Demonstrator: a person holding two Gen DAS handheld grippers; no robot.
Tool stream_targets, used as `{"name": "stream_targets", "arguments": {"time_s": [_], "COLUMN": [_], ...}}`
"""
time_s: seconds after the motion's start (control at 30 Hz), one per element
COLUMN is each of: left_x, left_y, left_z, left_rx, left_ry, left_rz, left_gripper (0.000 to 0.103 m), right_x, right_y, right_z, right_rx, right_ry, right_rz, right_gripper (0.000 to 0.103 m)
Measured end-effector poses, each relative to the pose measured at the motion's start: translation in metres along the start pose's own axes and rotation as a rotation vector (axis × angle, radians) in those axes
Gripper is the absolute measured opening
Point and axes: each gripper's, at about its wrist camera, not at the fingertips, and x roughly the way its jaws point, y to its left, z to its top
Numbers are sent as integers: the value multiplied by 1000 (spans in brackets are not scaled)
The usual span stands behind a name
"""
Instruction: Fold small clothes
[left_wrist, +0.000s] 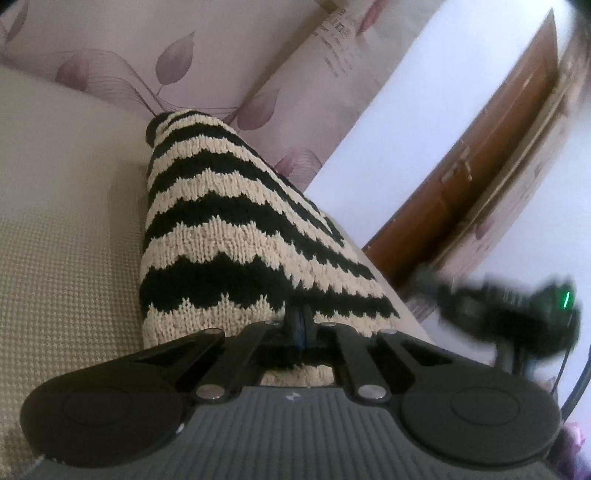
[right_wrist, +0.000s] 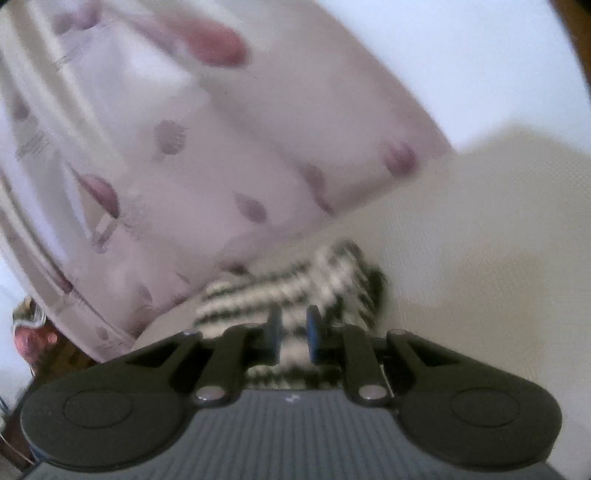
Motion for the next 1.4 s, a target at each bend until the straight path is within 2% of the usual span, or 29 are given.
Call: {"name": "stream_targets", "arguments": {"time_s": [0.13,0.23,0.27,0.33,0.37,0.5,0.6,0.67,0.73,0.83,0.87,0.93,0.97,1.03,1.1,1.2,1.27,1.4], "left_x": [1,0,0,-1,0,1,1,0,1,0,0,0,0,-1,-2,-2,-2,-1], "left_y": [0,3,3,2,2,6,7,9,9,9,9,6,4,1,-2,-6,-8,-13], "left_z": [-2,-3,-4,-6,-6,-4,-4,-3,-3,-3,-3,-4,-4,-5,-6,-7,-7,-8], "left_rx": [13,11,16,18,15,1,-1,-2,-5,-2,1,18,30,54,70,90,103,131], "left_ry": [6,4,3,2,3,1,-2,-6,-7,-7,-6,-7,-10,-19,-27,-30,-30,-26], "left_rz": [-4,-10,-8,-11,-18,-30,-33,-35,-37,-37,-39,-30,-22,-5,7,23,33,50], "left_gripper": [11,11,11,11,11,11,11,11,11,11,11,11,11,11,11,11,11,11], "right_x": [58,107,123,153,155,142,111,85,69,63,57,52,51,41,27,13,18,22], "right_y": [34,40,39,27,20,14,11,17,24,26,21,15,14,13,17,26,27,35], "right_z": [25,29,27,17,13,19,23,15,-2,-45,-56,-59,-53,-47,-52,-73,-83,-89], "right_rx": [-188,-263,-290,-330,-334,-270,-218,-246,-295,-440,-455,-410,-364,-261,-262,-317,-355,-431], "right_ry": [60,125,160,258,238,230,140,84,97,144,97,66,66,9,-38,-37,19,32], "right_rz": [-40,-50,-82,-202,-194,-170,-181,-173,-153,-265,-259,-235,-225,-205,-228,-270,-315,-377], "right_gripper": [15,15,14,11,11,11,14,15,15,14,14,14,14,16,16,16,19,21]}}
